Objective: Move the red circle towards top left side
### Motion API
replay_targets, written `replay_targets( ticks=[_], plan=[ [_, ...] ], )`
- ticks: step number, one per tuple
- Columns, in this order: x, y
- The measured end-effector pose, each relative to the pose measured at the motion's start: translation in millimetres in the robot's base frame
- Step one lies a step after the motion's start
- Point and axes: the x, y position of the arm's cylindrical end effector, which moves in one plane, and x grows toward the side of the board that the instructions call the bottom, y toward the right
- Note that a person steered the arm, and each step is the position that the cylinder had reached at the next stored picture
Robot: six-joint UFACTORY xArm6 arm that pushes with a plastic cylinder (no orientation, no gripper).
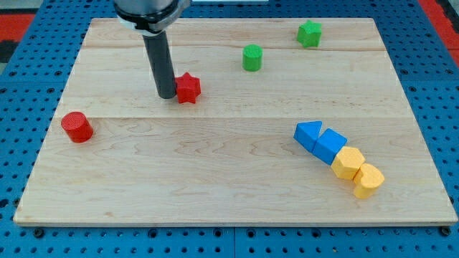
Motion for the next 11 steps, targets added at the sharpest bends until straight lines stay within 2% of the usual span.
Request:
replay_targets(
  ticks=[1, 2, 4, 5, 7, 8, 9, 10, 11],
  plan=[
    [71.3, -5.2],
    [121.3, -55.4],
    [75.8, -166.3],
    [70.3, -167.1],
    [-19.8, -142.8],
    [-63.1, -94.1],
    [-105.5, -106.0],
    [-59.6, -84.4],
    [-60.9, -46.3]
  ],
)
